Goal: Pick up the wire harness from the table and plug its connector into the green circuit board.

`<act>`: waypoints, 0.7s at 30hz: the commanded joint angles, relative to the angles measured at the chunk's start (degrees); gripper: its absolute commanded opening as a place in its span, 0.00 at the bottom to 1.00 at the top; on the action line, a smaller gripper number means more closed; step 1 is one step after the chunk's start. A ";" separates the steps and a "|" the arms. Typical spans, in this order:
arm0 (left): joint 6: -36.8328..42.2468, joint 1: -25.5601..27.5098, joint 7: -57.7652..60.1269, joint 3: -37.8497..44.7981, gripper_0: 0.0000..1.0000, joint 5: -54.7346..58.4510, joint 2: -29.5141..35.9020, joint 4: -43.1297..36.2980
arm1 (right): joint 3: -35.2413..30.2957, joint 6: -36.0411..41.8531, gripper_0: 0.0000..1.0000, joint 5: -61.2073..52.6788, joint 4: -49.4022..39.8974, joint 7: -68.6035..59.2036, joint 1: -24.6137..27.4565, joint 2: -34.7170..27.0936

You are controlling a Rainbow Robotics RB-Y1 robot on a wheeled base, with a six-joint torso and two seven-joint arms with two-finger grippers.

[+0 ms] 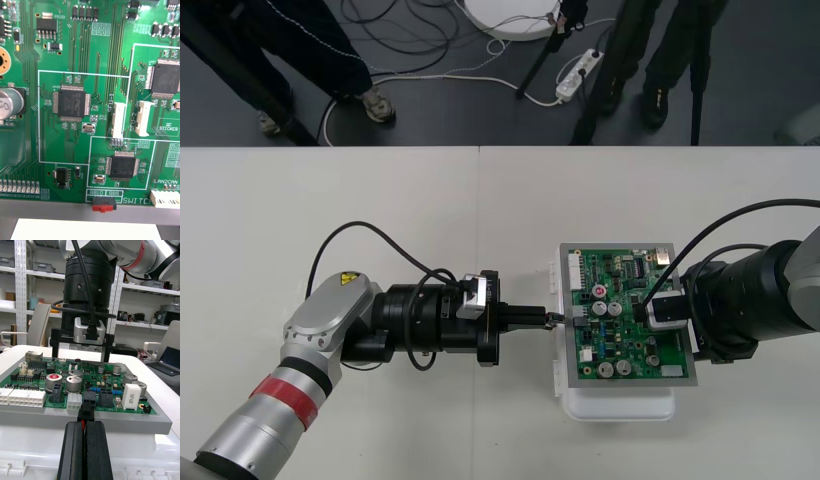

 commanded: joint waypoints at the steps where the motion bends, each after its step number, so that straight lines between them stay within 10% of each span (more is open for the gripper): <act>1: 1.80 -2.20 -3.79 -1.86 0.00 1.17 -1.60 -0.52 | 0.49 -0.28 1.00 -0.12 -0.31 -3.89 -1.66 0.65; 21: 3.12 -2.28 -3.71 -2.82 0.00 1.43 -2.04 -0.52 | 0.49 -0.28 1.00 -0.73 -0.31 -4.86 -1.66 0.65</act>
